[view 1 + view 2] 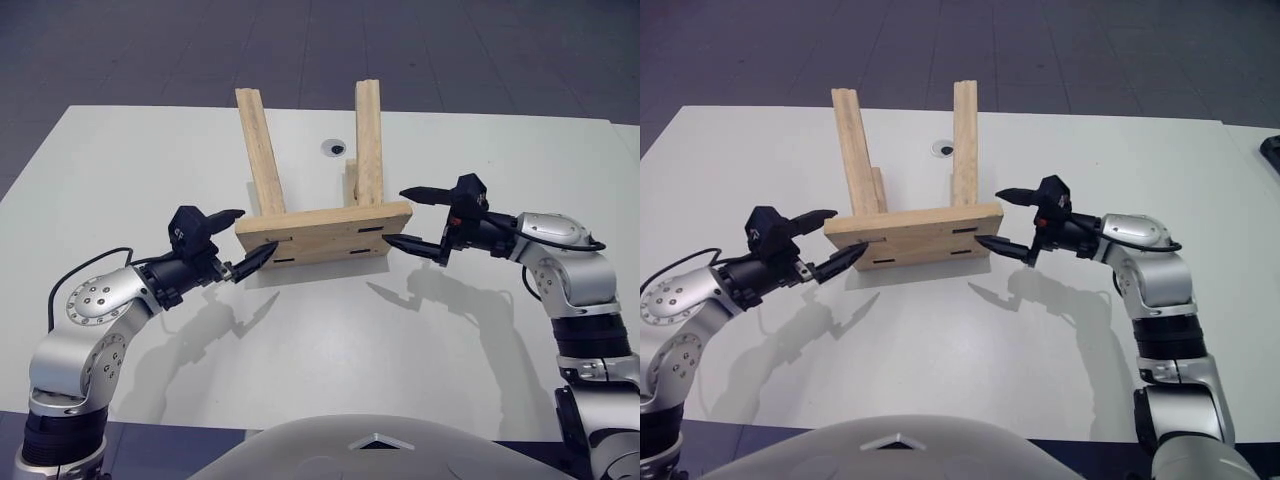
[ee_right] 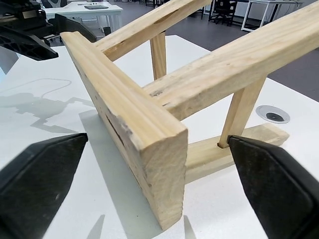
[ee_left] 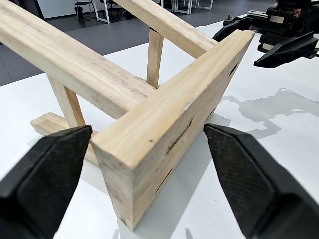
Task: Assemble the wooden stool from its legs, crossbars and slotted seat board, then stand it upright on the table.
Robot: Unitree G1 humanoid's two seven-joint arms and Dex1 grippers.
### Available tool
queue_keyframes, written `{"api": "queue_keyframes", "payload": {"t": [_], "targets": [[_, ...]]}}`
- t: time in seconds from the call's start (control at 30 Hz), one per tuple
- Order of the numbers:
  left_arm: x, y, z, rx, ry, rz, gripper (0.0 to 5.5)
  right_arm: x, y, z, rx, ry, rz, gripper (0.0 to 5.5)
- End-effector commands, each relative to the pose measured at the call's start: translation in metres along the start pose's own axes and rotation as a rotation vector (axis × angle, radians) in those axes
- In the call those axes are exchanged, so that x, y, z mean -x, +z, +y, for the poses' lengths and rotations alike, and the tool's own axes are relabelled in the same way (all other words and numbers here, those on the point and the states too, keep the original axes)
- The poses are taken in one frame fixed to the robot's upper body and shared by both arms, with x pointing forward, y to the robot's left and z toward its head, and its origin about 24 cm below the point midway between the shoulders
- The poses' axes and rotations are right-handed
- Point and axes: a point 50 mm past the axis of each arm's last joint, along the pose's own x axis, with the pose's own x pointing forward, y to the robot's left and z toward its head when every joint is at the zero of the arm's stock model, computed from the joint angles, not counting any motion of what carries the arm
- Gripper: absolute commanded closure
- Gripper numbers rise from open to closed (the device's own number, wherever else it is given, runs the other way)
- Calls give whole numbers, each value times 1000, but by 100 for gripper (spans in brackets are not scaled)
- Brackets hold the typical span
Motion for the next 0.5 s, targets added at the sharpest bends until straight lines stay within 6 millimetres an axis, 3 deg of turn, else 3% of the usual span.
{"api": "queue_keyframes", "payload": {"t": [0.03, 0.23, 0.5], "targets": [[-4, -3, 3, -6, 9, 8, 205, -8, -6, 1, -18, 14, 9, 116], [-7, -6, 5, -5, 1, 8, 295, -11, -4, 3, -34, 30, 8, 211], [-7, -6, 14, -23, -30, -6, 302, -10, 9, 10, -109, 65, -12, 307]]}}
